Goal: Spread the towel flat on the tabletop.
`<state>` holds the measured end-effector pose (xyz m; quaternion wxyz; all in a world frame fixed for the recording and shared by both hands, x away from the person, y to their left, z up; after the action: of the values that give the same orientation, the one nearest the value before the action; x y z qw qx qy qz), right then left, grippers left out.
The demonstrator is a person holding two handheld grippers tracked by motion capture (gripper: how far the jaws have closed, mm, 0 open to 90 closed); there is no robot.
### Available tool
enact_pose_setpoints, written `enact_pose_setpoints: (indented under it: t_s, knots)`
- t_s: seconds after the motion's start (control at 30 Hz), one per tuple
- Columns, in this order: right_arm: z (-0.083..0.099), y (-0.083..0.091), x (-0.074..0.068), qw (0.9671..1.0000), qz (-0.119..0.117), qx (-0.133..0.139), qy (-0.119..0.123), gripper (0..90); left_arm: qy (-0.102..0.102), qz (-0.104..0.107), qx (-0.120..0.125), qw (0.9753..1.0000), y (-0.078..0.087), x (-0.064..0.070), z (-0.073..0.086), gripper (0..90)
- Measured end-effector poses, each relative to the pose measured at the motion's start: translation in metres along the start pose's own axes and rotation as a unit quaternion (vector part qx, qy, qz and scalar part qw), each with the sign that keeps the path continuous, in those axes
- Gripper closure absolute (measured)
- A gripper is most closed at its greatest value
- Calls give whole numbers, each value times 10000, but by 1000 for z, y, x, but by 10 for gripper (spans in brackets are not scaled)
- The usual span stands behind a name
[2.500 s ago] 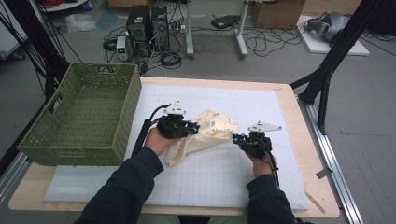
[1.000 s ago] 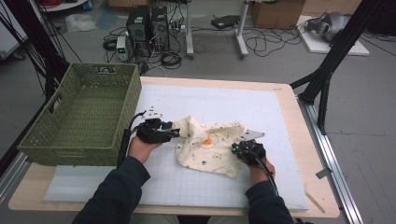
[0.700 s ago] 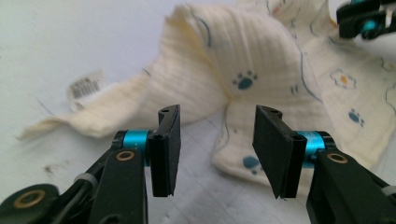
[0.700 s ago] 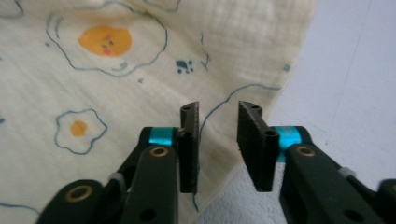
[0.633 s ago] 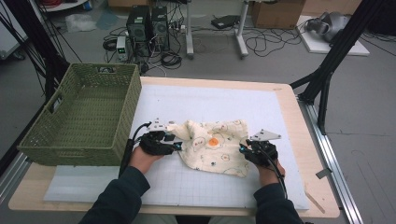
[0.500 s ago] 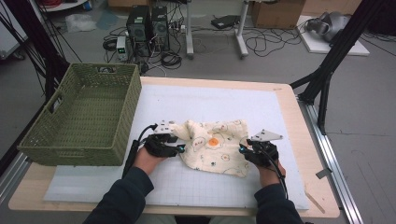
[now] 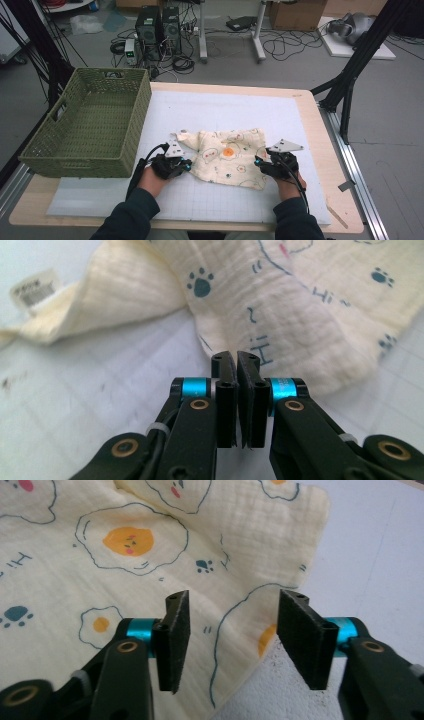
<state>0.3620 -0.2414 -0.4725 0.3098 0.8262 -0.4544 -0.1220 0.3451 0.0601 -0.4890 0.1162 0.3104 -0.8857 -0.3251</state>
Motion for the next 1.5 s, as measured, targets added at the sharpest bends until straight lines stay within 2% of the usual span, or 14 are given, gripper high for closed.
enact_pose_setpoints:
  t_s: [0.13,0.2,0.33,0.4,0.53,0.67,0.77,0.83,0.9,1.03,1.2,1.3,1.37,1.5]
  knots:
    - [0,-4,-2,9999,-65,-7,-137,352,-47,68,-5,10000,18,3,14,863]
    - [0,-8,-8,9996,-212,-63,-195,322,-82,75,-12,9999,26,4,20,863]
    - [-3,-17,-24,9987,-501,-108,-50,341,-96,126,-51,9999,37,9,29,863]
    - [-3,-21,-31,9975,-681,-202,61,435,-103,163,-53,9998,42,13,33,864]
    - [2,-27,-40,9955,-851,-395,158,524,-167,323,-39,9993,49,25,40,863]
    - [3,-23,-45,9919,-1173,-445,213,853,-159,548,-29,9984,55,34,44,862]
    - [5,-17,-49,9896,-1287,-569,309,878,-146,620,25,9980,59,34,44,855]
    - [8,-11,-53,9871,-1411,-667,360,878,-98,506,119,9986,61,30,41,798]
    - [12,-5,-57,9842,-1557,-721,441,878,12,262,182,9995,63,20,37,623]
    - [19,7,-65,9773,-1849,-834,613,877,301,5,503,9983,67,1,19,484]
    - [30,22,-71,9672,-2276,-942,627,877,576,-233,838,9945,63,-20,-5,436]
    - [35,29,-73,9623,-2442,-979,689,865,583,-303,907,9937,56,-32,-19,430]
    - [33,32,-72,9654,-2368,-888,636,759,638,-318,947,9930,49,-38,-26,425]
    - [14,37,-59,9774,-2078,-168,344,568,784,-404,1032,9907,34,-49,-32,401]
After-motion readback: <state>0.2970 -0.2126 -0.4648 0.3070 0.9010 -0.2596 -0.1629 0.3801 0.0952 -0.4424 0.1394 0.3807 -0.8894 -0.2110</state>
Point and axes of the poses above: each handheld gripper's, and its own axes: y roughly backward along the jaws, z roughly out of its underside, x roughly to its right, the point moved 7 cm from there along -y, roughly forward along the jaws, and after that the axes turned 1 degree about -z, right-handed, at the moved point
